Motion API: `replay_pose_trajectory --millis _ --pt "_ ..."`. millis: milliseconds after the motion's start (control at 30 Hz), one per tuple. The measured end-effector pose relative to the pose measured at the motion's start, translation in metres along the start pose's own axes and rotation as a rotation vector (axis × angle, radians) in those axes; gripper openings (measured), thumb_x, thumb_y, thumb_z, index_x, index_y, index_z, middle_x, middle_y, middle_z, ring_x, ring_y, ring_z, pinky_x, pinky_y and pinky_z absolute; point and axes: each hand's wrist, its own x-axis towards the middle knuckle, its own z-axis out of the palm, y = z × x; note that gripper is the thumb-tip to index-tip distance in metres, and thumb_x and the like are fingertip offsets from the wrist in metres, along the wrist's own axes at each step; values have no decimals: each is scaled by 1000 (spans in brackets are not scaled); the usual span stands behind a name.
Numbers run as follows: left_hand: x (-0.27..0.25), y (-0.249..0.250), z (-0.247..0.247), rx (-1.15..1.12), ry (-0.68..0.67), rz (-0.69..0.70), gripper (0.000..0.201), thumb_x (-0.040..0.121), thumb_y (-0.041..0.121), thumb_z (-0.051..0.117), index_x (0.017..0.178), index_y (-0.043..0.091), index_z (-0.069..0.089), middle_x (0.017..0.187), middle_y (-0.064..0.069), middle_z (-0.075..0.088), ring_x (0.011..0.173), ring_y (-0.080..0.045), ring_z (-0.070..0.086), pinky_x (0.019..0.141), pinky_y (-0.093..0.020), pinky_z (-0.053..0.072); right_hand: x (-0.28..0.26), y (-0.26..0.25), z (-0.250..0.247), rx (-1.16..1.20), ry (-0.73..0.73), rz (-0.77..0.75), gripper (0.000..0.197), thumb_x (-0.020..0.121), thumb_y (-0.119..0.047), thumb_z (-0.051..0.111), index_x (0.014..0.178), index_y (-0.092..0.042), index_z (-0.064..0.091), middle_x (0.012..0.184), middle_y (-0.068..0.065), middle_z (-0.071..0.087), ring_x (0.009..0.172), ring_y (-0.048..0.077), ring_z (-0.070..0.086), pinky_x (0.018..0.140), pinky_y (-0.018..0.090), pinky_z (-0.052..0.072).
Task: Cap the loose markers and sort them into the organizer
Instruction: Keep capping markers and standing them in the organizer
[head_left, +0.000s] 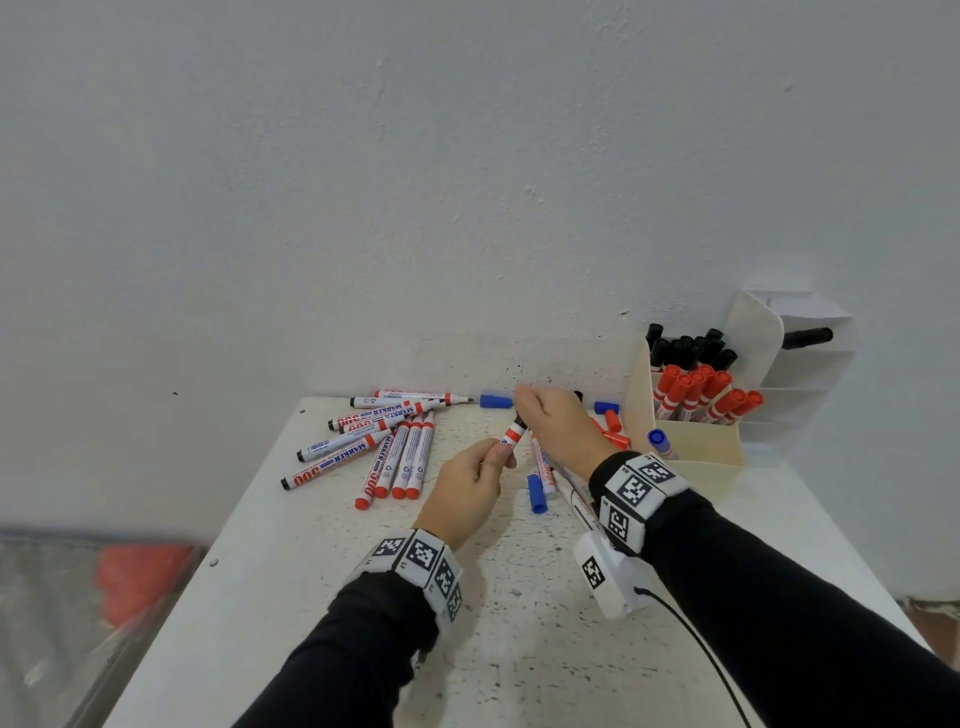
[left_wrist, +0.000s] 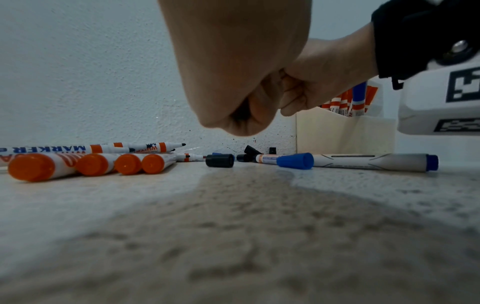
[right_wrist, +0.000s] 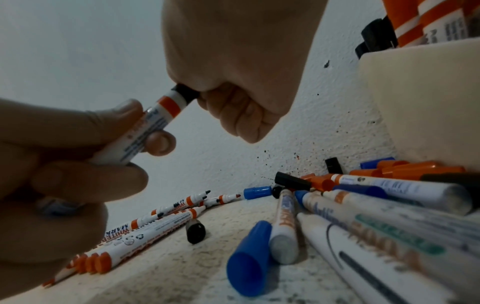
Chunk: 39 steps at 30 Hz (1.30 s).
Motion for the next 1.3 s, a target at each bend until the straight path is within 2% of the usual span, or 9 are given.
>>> replay_pose_trajectory --millis 100,233,300,400,600,867,1033,1167,1300 --pt "0 5 0 -53 -28 -40 29 99 30 33 85 18 55 56 5 39 39 1 35 42 -9 30 -2 -1 -3 5 5 -31 36 99 -25 34 68 -11 46 57 0 33 55 11 31 54 26 28" --pt "2 2 -1 34 60 -27 33 100 34 28 92 20 58 68 3 50 62 -9 47 60 -18 36 -6 -5 0 20 159 -108 39 97 -29 43 73 -1 54 58 4 42 55 13 39 55 27 35" --pt "4 -3 -3 218 121 -58 36 101 29 25 101 16 58 94 -3 58 92 -18 53 78 -25 40 -6 -7 2 7 270 -133 38 95 -31 48 73 -1 55 57 5 47 54 16 46 54 29 41" --pt "7 -10 -11 485 141 -225 41 98 26 33 137 19 41 137 -7 43 126 -22 39 103 -35 34 -5 -8 -1 -51 400 -161 31 94 -32 48 75 -8 52 59 2 51 53 14 51 51 27 44" --pt "2 -13 -11 791 -91 -263 45 97 30 34 142 34 32 141 -1 38 126 -23 36 100 -38 39 -6 -7 -13 -183 463 -161 26 95 -33 47 90 -8 51 75 7 56 65 16 53 53 14 38" --pt "0 -8 -7 821 -37 -211 48 95 24 40 143 27 30 146 0 34 132 -22 31 109 -39 32 -11 -36 -51 -182 650 -292 21 95 -9 47 110 0 58 97 5 54 74 -3 45 72 -4 34" --pt "3 -11 -14 868 105 -349 50 95 26 43 142 19 29 146 -9 32 135 -26 30 110 -41 30 -17 -41 -105 -158 835 -272 24 96 -2 38 112 0 56 102 4 47 85 13 51 74 2 39" --pt "6 -14 -17 849 48 -418 47 93 23 48 137 16 35 139 -9 41 128 -26 40 105 -41 39 -26 -24 -138 -256 885 -234 26 96 -1 35 112 0 56 110 13 50 93 19 53 85 27 46" --pt "7 -10 -13 742 86 -416 49 91 18 53 136 13 35 137 -9 42 123 -22 46 101 -35 44 -30 -6 -148 -341 815 -195 26 95 0 36 110 2 57 110 15 52 94 13 45 85 17 36"
